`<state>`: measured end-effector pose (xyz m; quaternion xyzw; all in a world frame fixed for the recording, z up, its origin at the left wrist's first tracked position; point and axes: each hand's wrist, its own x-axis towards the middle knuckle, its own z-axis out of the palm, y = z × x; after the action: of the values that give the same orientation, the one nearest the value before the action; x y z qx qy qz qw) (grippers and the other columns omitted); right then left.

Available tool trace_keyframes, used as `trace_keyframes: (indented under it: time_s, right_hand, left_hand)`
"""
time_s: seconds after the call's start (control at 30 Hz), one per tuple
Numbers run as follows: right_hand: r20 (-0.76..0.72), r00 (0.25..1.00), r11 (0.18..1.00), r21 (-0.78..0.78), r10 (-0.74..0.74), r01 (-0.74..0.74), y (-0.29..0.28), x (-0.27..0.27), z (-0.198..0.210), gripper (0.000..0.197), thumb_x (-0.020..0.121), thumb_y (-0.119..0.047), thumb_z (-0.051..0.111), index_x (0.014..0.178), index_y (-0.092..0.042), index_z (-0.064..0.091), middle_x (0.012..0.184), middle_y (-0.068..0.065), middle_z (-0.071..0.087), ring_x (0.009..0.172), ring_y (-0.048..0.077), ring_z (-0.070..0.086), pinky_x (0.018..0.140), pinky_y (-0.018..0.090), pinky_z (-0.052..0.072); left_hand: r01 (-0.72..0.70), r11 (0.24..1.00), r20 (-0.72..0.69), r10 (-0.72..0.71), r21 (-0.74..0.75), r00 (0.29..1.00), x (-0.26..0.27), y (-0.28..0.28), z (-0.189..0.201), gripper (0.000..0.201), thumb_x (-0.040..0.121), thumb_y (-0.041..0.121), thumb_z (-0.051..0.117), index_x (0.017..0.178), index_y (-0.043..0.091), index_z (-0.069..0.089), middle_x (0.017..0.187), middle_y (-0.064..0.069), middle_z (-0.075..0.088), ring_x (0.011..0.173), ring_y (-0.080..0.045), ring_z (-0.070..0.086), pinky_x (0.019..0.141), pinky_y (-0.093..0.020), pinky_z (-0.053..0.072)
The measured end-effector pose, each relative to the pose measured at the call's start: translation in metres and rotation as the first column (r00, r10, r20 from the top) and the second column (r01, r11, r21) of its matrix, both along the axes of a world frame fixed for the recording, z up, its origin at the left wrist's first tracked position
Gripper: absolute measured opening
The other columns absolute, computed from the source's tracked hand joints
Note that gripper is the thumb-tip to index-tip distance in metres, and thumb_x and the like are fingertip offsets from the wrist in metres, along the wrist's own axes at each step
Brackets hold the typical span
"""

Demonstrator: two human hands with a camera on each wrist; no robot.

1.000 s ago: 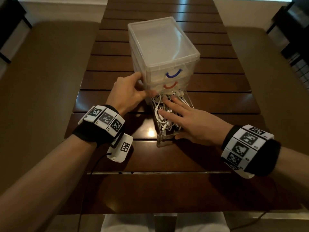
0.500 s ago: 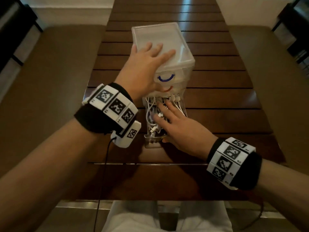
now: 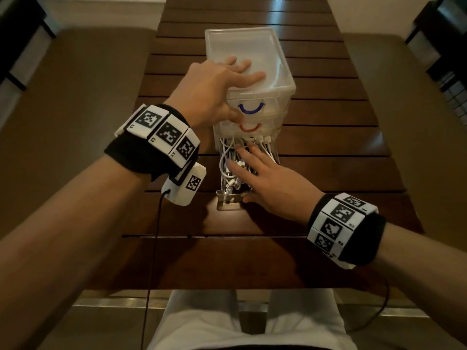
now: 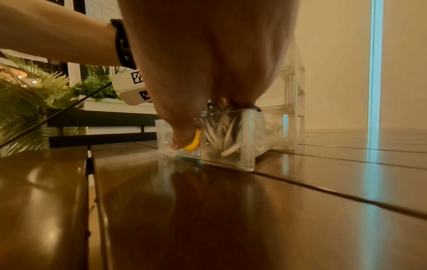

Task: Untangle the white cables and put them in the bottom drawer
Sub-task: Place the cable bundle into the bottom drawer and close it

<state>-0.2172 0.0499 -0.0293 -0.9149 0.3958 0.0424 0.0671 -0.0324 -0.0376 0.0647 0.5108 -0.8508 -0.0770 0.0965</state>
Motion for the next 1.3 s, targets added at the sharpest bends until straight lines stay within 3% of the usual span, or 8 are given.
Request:
trace_keyframes:
  time_s: [0.1, 0.33, 0.5, 0.63, 0.7, 0.9, 1.13, 1.3]
  right_hand:
    - [-0.025, 0.999, 0.993, -0.115, 0.033, -0.035, -0.001, 0.002, -0.006, 0.079, 0.088, -0.044, 0.064, 0.153, -0.015, 0.028, 0.158, 0.022, 0.025, 0.147, 0.038, 0.022, 0.118, 0.048, 0.021]
    - [-0.055, 0.997, 0.993, -0.107, 0.048, -0.054, -0.016, -0.005, 0.000, 0.079, 0.090, -0.052, 0.058, 0.155, -0.025, 0.022, 0.163, 0.015, 0.014, 0.149, 0.038, 0.010, 0.120, 0.045, 0.007]
    - [0.063, 0.998, 1.000, 0.009, -0.007, 0.006, -0.018, -0.008, 0.004, 0.078, 0.086, -0.052, 0.065, 0.152, -0.037, 0.025, 0.164, 0.006, 0.014, 0.151, 0.028, 0.011, 0.119, 0.047, 0.012]
    - [-0.018, 1.000, 0.999, -0.030, 0.025, -0.026, -0.027, -0.012, 0.005, 0.080, 0.086, -0.056, 0.061, 0.152, -0.037, 0.019, 0.160, 0.013, 0.019, 0.148, 0.031, 0.021, 0.118, 0.051, 0.011]
    - [-0.048, 0.994, 0.994, -0.049, 0.097, -0.099, -0.034, -0.015, 0.006, 0.081, 0.088, -0.055, 0.060, 0.154, -0.032, 0.019, 0.160, 0.018, 0.018, 0.148, 0.035, 0.017, 0.119, 0.049, 0.011]
    - [-0.137, 0.986, 0.989, -0.103, 0.094, -0.109, -0.035, -0.017, 0.007, 0.082, 0.087, -0.065, 0.035, 0.156, -0.030, 0.008, 0.162, 0.019, 0.009, 0.151, 0.033, 0.006, 0.116, 0.048, -0.004]
    - [-0.106, 0.994, 0.982, -0.189, 0.001, -0.022, -0.021, -0.012, 0.013, 0.080, 0.082, -0.070, 0.047, 0.148, -0.030, 0.030, 0.146, 0.016, 0.041, 0.133, 0.033, 0.046, 0.114, 0.054, 0.023]
    - [-0.016, 0.999, 0.992, -0.121, -0.040, 0.038, -0.015, -0.007, 0.009, 0.084, 0.083, -0.060, 0.061, 0.152, -0.026, 0.026, 0.149, 0.018, 0.037, 0.138, 0.034, 0.037, 0.117, 0.041, 0.019]
  left_hand:
    - [0.004, 1.000, -0.025, -0.004, -0.002, 1.000, 0.001, 0.000, 0.000, 0.083, 0.074, 0.036, 0.079, 0.145, 0.040, 0.036, 0.157, 0.003, 0.030, 0.148, -0.016, 0.021, 0.119, -0.050, 0.018]
    - [-0.008, 1.000, -0.003, 0.008, 0.011, 1.000, 0.002, -0.007, 0.001, 0.084, 0.075, 0.039, 0.078, 0.146, 0.038, 0.035, 0.158, 0.002, 0.029, 0.147, -0.016, 0.021, 0.120, -0.047, 0.016]
    - [-0.011, 1.000, 0.000, 0.011, 0.020, 1.000, 0.002, -0.007, 0.001, 0.084, 0.075, 0.039, 0.078, 0.146, 0.040, 0.034, 0.158, 0.003, 0.028, 0.148, -0.016, 0.020, 0.120, -0.048, 0.016]
    - [-0.013, 1.000, 0.026, 0.012, 0.012, 1.000, 0.003, -0.009, 0.002, 0.084, 0.075, 0.040, 0.078, 0.147, 0.038, 0.034, 0.158, 0.003, 0.029, 0.147, -0.015, 0.022, 0.120, -0.044, 0.016]
    - [-0.011, 1.000, 0.032, 0.011, 0.008, 0.999, 0.002, -0.009, 0.002, 0.084, 0.075, 0.040, 0.077, 0.147, 0.038, 0.035, 0.158, 0.003, 0.029, 0.147, -0.016, 0.022, 0.120, -0.044, 0.016]
    - [-0.016, 1.000, 0.051, 0.016, -0.008, 0.999, 0.004, -0.012, 0.001, 0.084, 0.074, 0.045, 0.077, 0.146, 0.040, 0.035, 0.157, 0.004, 0.031, 0.146, -0.017, 0.025, 0.119, -0.051, 0.020]
    - [-0.013, 1.000, 0.056, 0.013, -0.004, 0.998, 0.002, -0.011, 0.001, 0.084, 0.074, 0.042, 0.078, 0.146, 0.040, 0.034, 0.157, 0.005, 0.029, 0.147, -0.016, 0.023, 0.120, -0.047, 0.017]
    - [0.003, 1.000, 0.047, -0.003, -0.008, 0.999, 0.003, -0.012, 0.000, 0.084, 0.074, 0.044, 0.077, 0.146, 0.040, 0.035, 0.157, 0.005, 0.030, 0.146, -0.015, 0.024, 0.120, -0.046, 0.018]
